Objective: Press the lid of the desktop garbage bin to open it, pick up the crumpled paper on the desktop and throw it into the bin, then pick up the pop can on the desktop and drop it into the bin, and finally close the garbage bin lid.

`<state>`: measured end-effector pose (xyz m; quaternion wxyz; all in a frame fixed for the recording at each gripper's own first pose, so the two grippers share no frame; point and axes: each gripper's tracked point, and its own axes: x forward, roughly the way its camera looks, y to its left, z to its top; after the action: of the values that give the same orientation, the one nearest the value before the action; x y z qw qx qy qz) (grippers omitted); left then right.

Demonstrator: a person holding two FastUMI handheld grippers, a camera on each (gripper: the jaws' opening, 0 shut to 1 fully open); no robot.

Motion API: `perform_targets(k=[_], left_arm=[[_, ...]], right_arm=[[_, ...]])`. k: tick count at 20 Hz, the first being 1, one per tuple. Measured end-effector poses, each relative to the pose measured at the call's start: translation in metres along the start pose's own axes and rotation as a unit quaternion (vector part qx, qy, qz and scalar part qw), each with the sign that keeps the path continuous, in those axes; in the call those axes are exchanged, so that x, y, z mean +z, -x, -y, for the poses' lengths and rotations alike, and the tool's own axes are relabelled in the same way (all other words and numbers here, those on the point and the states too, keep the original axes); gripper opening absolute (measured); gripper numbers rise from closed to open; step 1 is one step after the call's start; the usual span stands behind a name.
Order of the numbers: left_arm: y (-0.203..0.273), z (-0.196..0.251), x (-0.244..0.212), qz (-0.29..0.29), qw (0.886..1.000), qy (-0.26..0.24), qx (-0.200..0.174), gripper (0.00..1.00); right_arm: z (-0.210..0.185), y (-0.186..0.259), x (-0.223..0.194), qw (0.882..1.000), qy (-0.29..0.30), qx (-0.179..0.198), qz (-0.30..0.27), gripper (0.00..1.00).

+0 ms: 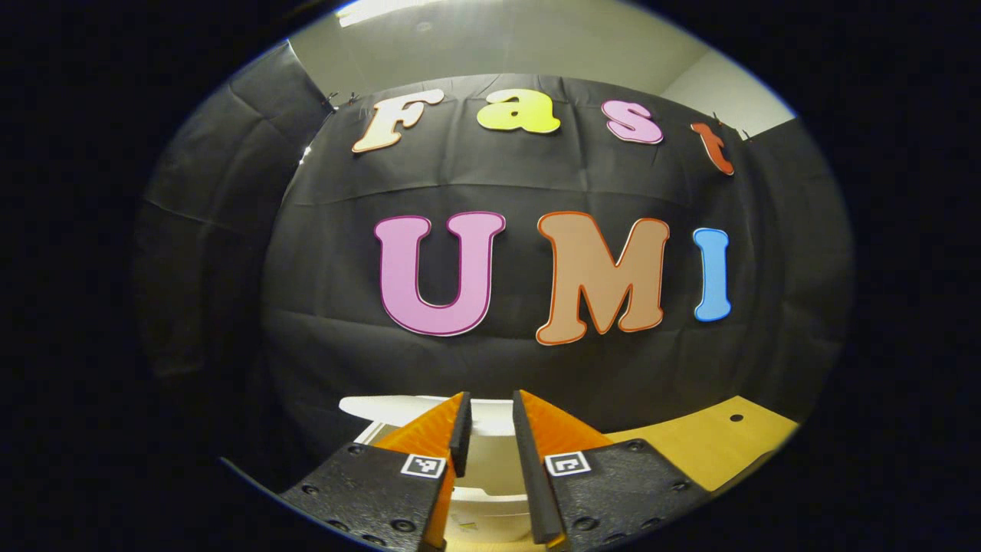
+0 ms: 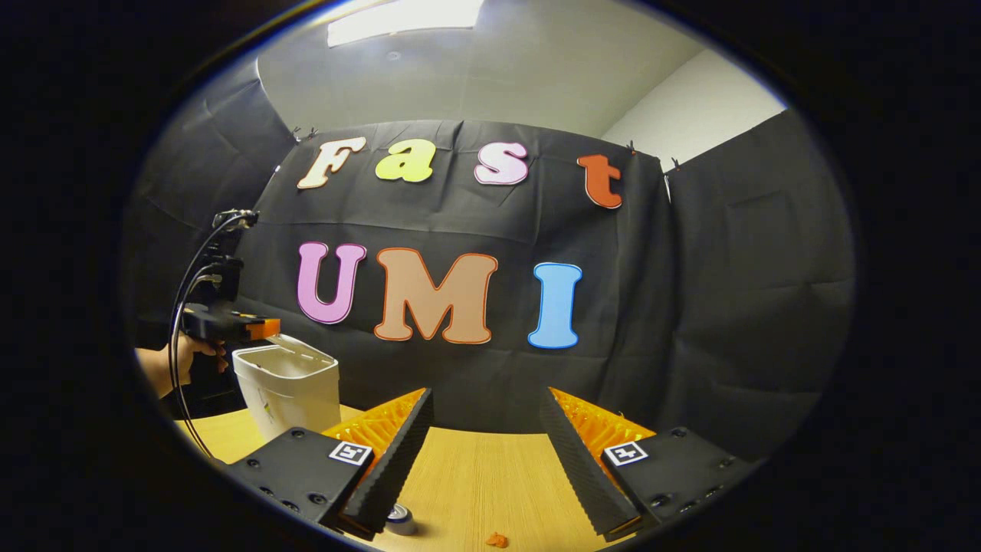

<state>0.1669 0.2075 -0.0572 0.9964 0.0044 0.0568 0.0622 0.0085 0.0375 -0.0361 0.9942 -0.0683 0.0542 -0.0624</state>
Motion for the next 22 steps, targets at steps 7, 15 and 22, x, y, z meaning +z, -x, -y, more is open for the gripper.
perform_targets(k=[7, 15, 22], left_arm=[[0.042, 0.008, 0.022, 0.027, 1.0, 0.006, 0.008, 0.75], [0.122, 0.054, 0.039, 0.053, 0.998, 0.012, -0.016, 0.92], [0.174, 0.095, 0.032, 0.047, 0.998, 0.02, -0.035, 0.92]], right_arm=[[0.01, 0.006, 0.0, 1.0, -0.002, 0.01, 0.004, 0.94], [0.023, 0.004, -0.041, 0.999, -0.011, 0.03, -0.029, 0.94], [0.036, 0.002, -0.09, 0.996, -0.011, 0.038, -0.075, 0.94]])
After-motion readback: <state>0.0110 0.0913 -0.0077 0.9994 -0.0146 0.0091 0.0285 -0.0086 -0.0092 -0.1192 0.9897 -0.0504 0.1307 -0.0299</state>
